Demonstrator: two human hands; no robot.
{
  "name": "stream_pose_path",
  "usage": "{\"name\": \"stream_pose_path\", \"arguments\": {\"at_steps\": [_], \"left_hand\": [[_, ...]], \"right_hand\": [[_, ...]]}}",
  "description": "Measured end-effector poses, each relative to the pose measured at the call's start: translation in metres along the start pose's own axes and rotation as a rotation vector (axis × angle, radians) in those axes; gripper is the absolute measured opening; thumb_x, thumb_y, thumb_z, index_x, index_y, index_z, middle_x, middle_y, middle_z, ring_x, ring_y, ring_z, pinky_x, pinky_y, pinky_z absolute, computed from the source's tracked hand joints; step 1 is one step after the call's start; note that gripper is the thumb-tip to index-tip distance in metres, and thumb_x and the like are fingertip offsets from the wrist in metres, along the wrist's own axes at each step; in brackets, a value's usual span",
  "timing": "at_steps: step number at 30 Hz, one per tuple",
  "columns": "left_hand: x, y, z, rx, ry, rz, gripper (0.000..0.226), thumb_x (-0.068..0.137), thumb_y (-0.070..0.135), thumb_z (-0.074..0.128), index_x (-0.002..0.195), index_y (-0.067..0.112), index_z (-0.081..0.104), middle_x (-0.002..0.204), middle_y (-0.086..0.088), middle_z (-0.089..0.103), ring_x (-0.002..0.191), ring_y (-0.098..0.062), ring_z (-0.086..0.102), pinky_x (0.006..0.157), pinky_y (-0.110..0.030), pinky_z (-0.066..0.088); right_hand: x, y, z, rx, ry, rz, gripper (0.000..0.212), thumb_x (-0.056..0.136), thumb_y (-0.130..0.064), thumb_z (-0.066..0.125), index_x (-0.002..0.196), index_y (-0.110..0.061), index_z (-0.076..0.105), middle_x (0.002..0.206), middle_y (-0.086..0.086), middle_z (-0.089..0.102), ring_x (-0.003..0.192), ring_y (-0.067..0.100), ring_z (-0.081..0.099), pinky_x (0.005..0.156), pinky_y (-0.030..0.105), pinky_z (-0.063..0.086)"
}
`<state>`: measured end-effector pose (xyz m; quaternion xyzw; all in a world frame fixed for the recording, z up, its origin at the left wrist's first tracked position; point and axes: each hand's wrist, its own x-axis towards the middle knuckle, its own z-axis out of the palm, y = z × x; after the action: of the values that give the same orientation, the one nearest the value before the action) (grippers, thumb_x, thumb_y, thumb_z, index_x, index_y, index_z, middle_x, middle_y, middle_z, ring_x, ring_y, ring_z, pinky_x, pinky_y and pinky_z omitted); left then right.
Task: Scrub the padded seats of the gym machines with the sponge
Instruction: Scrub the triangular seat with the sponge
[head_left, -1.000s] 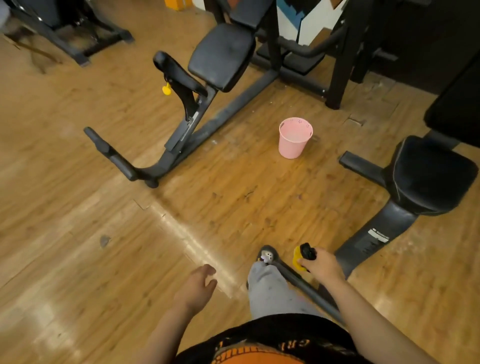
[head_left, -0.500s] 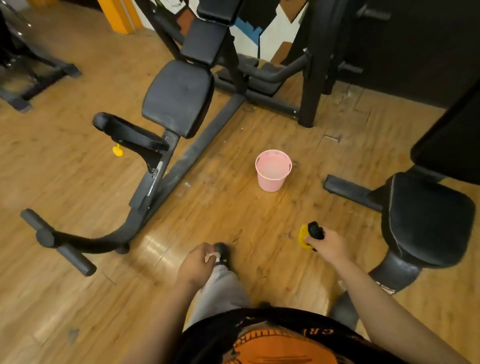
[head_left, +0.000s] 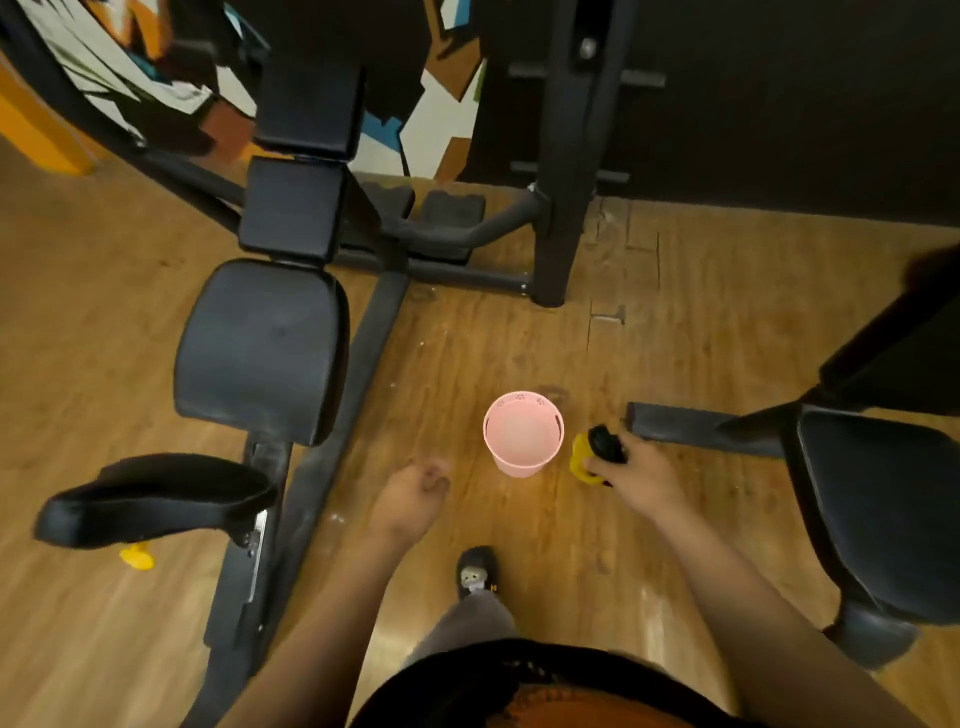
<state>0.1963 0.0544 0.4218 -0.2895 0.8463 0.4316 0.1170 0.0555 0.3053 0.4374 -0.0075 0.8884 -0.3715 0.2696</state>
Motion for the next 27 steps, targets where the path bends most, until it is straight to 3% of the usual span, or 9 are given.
{"name": "stream_pose_path", "arguments": {"at_steps": [3,5,7,11,15,19,21,24,27], "left_hand": [[0.032,0.062,-0.046,-0.17,0.031,0.179,0.017,0.088,0.01,0.066,0.103,0.02,0.064,0.108,-0.002,0.066,0.109,-0.025,0.062,0.103,-0.043,0.045],[0.04,0.107,-0.066,-0.151,0.046,0.305,0.02,0.09,0.017,0.066,0.109,0.021,0.063,0.109,0.007,0.066,0.105,-0.012,0.062,0.098,-0.035,0.048],[0.04,0.149,-0.078,-0.16,0.069,0.443,0.027,0.088,0.024,0.068,0.114,0.026,0.061,0.109,0.017,0.064,0.099,-0.002,0.061,0.089,-0.025,0.049],[0.036,0.202,-0.083,-0.113,0.149,0.669,0.043,0.08,0.031,0.075,0.117,0.04,0.055,0.114,0.027,0.052,0.106,0.002,0.054,0.083,-0.008,0.042],[0.048,0.223,-0.076,0.143,0.274,0.823,0.043,0.078,0.028,0.077,0.118,0.032,0.06,0.118,0.022,0.049,0.115,0.003,0.043,0.094,-0.014,0.039],[0.062,0.231,-0.071,0.161,0.342,0.817,0.029,0.082,0.028,0.074,0.109,0.027,0.064,0.108,0.016,0.058,0.105,0.001,0.046,0.086,-0.017,0.042],[0.069,0.232,-0.071,0.098,0.363,0.802,0.016,0.086,0.026,0.071,0.1,0.026,0.064,0.1,0.016,0.06,0.099,-0.001,0.051,0.082,-0.022,0.047],[0.075,0.237,-0.071,-0.11,0.337,0.711,0.002,0.091,0.026,0.064,0.092,0.027,0.063,0.091,0.016,0.063,0.094,-0.008,0.059,0.078,-0.028,0.05],[0.077,0.245,-0.069,-0.425,0.304,0.614,0.006,0.092,0.024,0.06,0.091,0.019,0.064,0.085,0.007,0.066,0.087,-0.014,0.063,0.076,-0.026,0.052]], "right_hand": [[0.018,-0.07,-0.021,0.313,0.036,-0.089,0.027,0.084,-0.026,0.073,0.107,-0.013,0.066,0.094,-0.002,0.068,0.087,0.015,0.063,0.059,0.017,0.043],[0.02,-0.107,-0.038,0.544,-0.028,-0.09,0.021,0.087,-0.024,0.07,0.106,-0.018,0.068,0.091,-0.006,0.071,0.083,0.008,0.066,0.059,0.012,0.047],[0.021,-0.13,-0.053,0.669,-0.094,-0.087,0.016,0.088,-0.026,0.068,0.103,-0.022,0.069,0.088,-0.008,0.073,0.078,0.006,0.067,0.061,0.017,0.049],[0.029,-0.156,-0.071,0.73,-0.131,-0.113,0.021,0.086,-0.031,0.067,0.104,-0.02,0.07,0.094,-0.001,0.075,0.089,0.014,0.069,0.07,0.024,0.051],[0.036,-0.171,-0.079,0.763,-0.243,-0.148,0.024,0.086,-0.031,0.065,0.102,-0.015,0.071,0.092,0.004,0.074,0.086,0.016,0.07,0.077,0.03,0.055],[0.046,-0.173,-0.089,0.766,-0.278,-0.131,0.045,0.079,-0.048,0.066,0.111,-0.016,0.068,0.101,0.005,0.073,0.092,0.019,0.07,0.084,0.035,0.056],[0.05,-0.174,-0.095,0.758,-0.27,-0.156,0.055,0.075,-0.055,0.066,0.11,-0.013,0.069,0.097,0.005,0.073,0.084,0.019,0.068,0.079,0.031,0.055],[0.054,-0.181,-0.102,0.622,-0.223,-0.249,0.061,0.067,-0.061,0.065,0.1,-0.011,0.069,0.083,0.003,0.07,0.073,0.015,0.063,0.075,0.03,0.053],[0.055,-0.186,-0.103,0.49,-0.19,-0.297,0.047,0.068,-0.059,0.066,0.099,-0.024,0.067,0.085,-0.003,0.072,0.073,0.01,0.067,0.071,0.025,0.055]]}}
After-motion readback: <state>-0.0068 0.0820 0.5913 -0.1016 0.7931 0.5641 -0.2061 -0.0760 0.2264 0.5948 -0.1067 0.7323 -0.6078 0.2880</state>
